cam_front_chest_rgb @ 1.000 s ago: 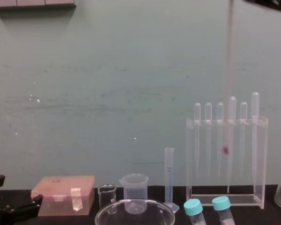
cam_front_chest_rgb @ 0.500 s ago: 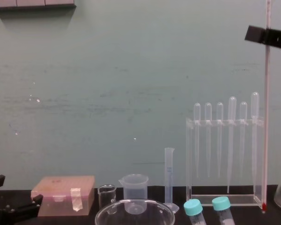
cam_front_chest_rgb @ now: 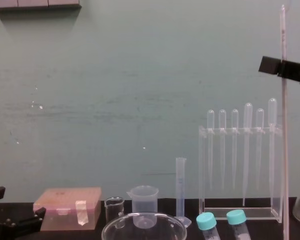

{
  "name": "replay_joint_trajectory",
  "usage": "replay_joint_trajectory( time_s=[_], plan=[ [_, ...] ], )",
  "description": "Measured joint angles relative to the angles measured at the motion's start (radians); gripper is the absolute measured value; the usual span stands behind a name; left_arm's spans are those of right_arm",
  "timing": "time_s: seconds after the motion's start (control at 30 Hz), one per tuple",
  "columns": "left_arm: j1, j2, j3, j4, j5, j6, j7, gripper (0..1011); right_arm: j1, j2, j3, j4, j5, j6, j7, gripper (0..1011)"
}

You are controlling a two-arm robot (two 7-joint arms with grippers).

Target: Hold the thermometer with one hand and immerse one end into the beaker, then reinsert it into the test tube rack.

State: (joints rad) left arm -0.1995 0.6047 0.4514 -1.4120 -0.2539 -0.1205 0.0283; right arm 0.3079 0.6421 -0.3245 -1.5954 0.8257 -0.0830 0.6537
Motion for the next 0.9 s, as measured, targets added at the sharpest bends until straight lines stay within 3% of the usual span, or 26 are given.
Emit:
replay_joint_trajectory(
  time_s=[0.27, 0.9],
  plan=[
    [0.0, 0.0, 0.0, 0.0, 0.0, 0.0, 0.0, 1008, 0.01, -0.027, -0.021, 0.029, -0.008, 0.01, 0.0, 56],
    [0.0, 0.0, 0.0, 0.0, 0.0, 0.0, 0.0, 1008, 0.026, -0.049, -0.074, 0.092, -0.1, 0.014, 0.002, 56]
  ],
)
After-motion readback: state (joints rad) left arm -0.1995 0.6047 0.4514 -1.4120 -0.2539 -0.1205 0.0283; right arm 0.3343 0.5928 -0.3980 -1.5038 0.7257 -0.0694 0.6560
